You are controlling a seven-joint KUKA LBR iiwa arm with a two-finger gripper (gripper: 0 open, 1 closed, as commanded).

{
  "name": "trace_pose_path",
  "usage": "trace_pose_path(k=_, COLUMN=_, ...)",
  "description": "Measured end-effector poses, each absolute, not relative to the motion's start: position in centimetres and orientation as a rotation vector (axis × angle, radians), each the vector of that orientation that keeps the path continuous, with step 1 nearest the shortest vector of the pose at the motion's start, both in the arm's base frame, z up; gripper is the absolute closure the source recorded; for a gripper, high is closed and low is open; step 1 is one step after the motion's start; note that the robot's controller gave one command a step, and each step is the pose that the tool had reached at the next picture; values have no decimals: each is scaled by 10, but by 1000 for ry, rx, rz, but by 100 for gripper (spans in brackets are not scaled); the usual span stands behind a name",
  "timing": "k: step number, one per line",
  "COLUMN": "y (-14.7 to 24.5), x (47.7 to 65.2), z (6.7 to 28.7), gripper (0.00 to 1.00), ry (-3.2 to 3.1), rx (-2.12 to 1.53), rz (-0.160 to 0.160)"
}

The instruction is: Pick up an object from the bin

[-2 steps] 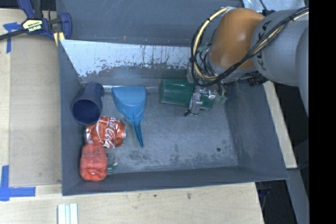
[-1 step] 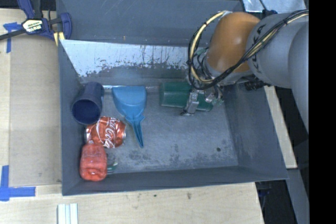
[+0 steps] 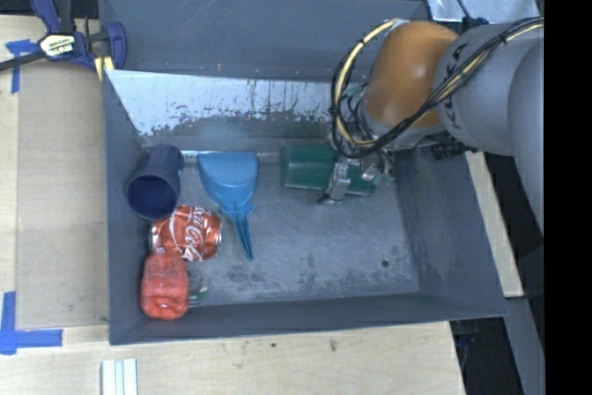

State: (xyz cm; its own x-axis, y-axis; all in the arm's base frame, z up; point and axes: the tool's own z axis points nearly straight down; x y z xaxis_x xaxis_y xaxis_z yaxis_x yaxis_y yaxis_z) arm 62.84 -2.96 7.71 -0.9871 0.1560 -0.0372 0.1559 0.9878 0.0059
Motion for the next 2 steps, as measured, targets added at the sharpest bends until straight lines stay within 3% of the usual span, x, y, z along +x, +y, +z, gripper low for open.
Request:
trace_pose_path(k=1, y=-30, x=627, z=130, gripper=100, ry=3096, rx=244, rz=5)
trace_pose_path(k=2, y=-30, x=628, z=152, gripper=100, ry=3090, rx=243, rz=6)
